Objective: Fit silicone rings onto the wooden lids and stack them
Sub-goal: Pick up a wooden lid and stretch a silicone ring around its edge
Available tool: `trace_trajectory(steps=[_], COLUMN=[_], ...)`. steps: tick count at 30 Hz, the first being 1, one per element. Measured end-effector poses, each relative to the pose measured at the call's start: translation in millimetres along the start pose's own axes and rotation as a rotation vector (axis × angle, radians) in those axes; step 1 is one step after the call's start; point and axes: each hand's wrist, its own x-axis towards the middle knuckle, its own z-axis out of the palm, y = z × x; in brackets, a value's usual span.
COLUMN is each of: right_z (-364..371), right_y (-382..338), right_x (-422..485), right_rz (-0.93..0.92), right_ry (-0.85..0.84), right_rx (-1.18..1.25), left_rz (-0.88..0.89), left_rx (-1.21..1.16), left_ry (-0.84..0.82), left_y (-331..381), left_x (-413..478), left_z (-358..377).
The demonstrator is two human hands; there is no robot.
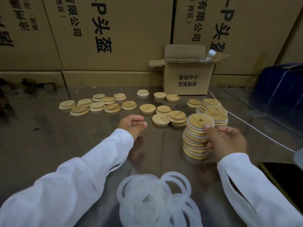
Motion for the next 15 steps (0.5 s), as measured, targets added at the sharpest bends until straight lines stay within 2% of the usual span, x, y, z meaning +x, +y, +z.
trace_trajectory(steps=[4,10,15], right_z=[-1.5,-7.9,-5.3], right_y=[-0.8,-5.4,-3.3], right_x=[0.3,4.3,5.4], right_rz=[-0.047,-0.055,-0.040], right_ry=[0.014,0.096,0.098], right_rx=[0.002,0.048,0.074], left_rz=[0.067,0.089,0.116], left_rx=[0.244,0.738,0.766], left_ry=[-0.008,-0.175,-0.152], left_y=[4.7,5.2,1.7], left_x=[39.4,73.5,78.1], left_z=[29.2,62.9,72.7])
